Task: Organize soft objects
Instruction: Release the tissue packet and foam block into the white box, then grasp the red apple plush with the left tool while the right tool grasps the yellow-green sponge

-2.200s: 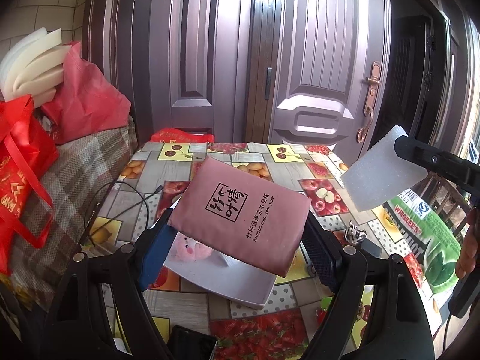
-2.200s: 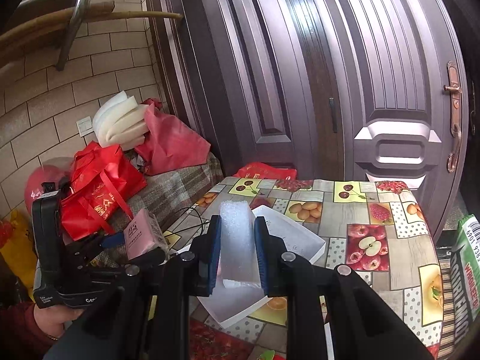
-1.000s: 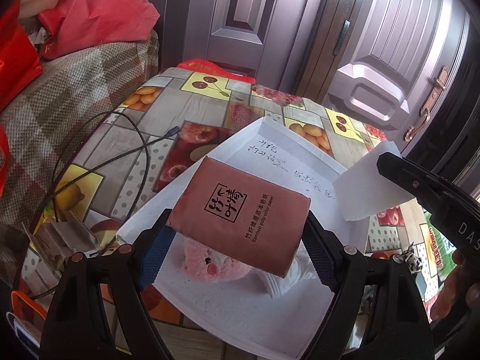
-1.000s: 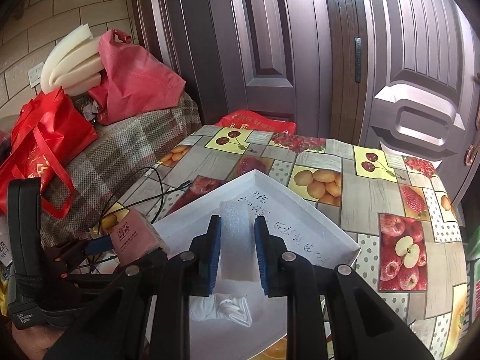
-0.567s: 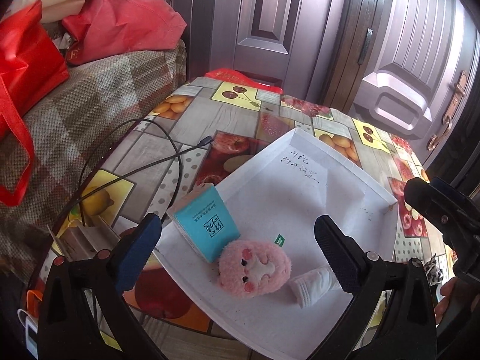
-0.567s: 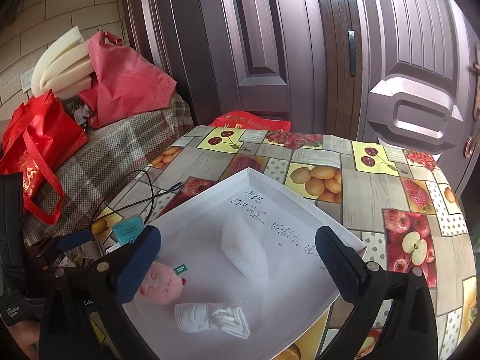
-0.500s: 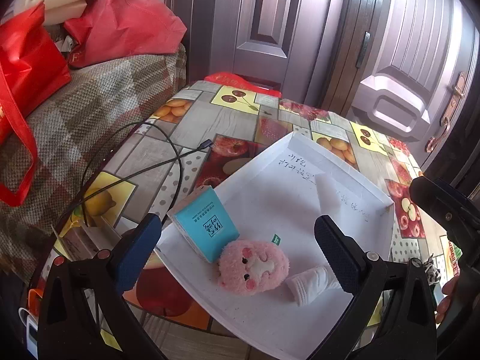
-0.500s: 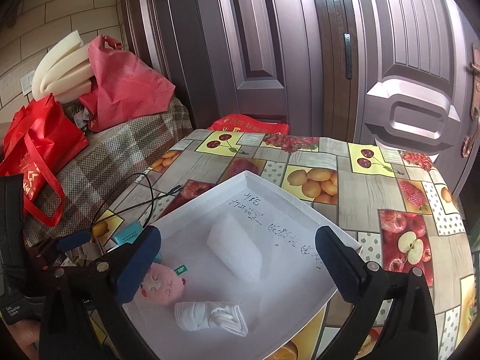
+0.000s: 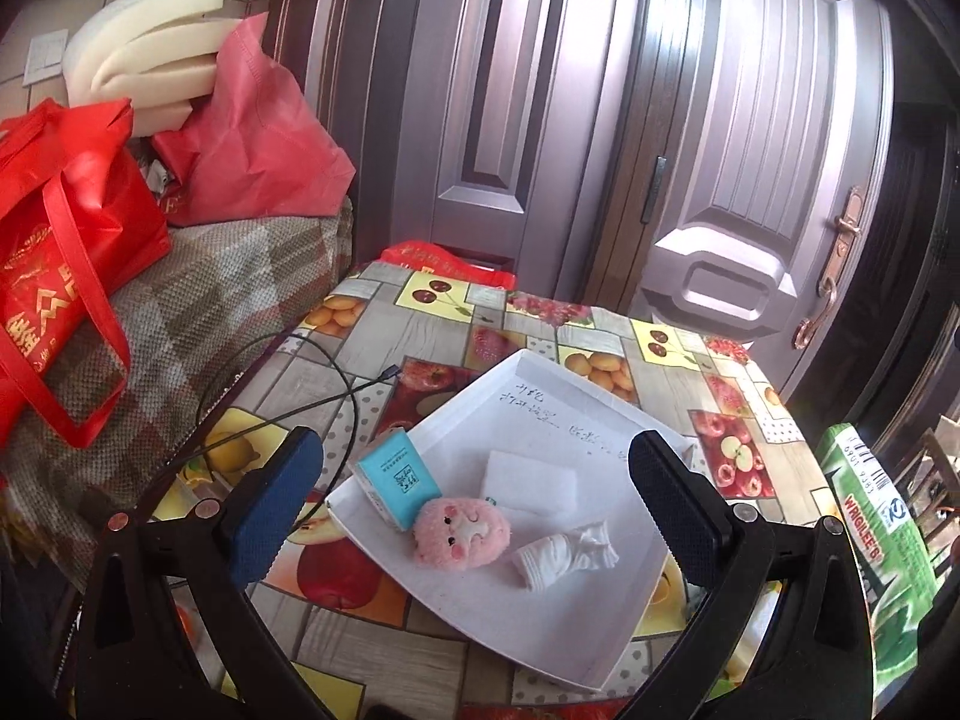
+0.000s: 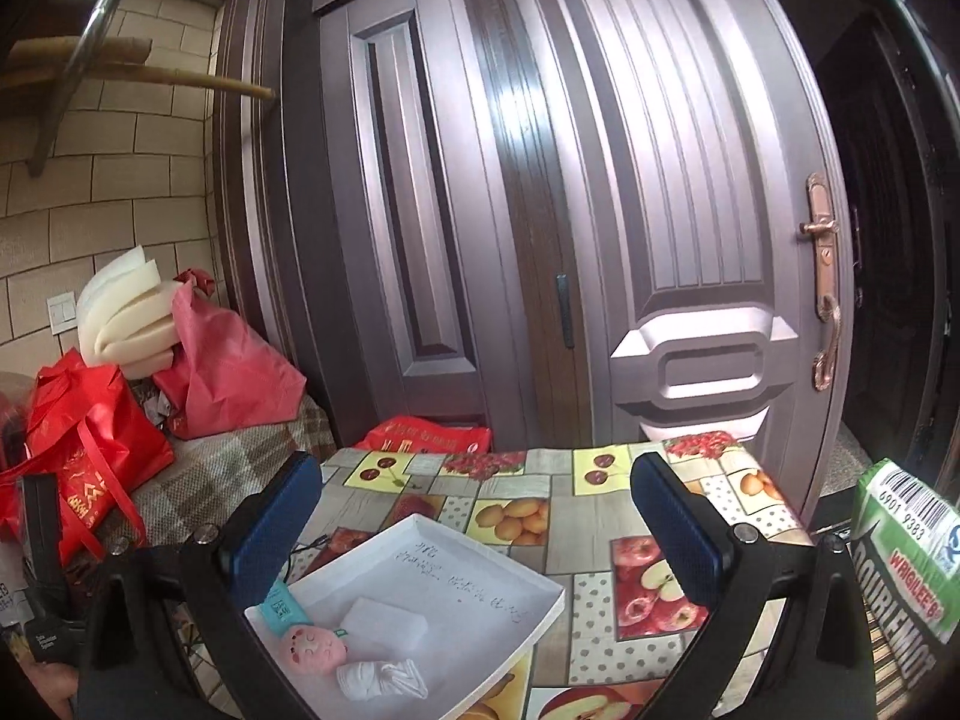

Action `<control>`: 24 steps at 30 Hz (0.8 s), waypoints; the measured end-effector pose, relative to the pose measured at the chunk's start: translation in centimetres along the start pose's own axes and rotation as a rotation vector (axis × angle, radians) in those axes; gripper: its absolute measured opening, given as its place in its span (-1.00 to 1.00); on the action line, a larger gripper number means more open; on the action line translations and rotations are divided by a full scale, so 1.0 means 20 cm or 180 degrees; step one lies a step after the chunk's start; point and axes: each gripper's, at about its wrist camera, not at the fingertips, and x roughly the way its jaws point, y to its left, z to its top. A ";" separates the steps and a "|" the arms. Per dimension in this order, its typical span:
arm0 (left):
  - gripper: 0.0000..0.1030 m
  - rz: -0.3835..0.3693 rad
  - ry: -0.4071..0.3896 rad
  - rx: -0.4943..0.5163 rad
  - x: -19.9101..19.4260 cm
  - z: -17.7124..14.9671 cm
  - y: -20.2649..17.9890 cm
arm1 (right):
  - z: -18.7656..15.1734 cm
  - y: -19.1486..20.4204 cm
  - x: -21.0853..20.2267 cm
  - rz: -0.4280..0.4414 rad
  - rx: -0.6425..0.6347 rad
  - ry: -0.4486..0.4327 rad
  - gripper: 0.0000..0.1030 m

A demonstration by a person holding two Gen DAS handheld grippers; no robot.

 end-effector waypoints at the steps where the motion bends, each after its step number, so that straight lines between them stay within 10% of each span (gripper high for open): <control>1: 1.00 -0.0062 -0.0001 0.0042 -0.02 -0.01 -0.03 | 0.02 -0.03 -0.04 -0.0098 0.0008 -0.0030 1.00; 16: 0.99 -0.1562 0.1294 0.0993 0.11 -0.74 -0.72 | -0.36 -0.61 -0.42 -0.0685 0.0598 0.0704 1.00; 24: 0.99 -0.1566 0.1718 0.1100 0.23 -0.94 -0.88 | -0.40 -0.73 -0.59 -0.0892 0.0603 0.0783 1.00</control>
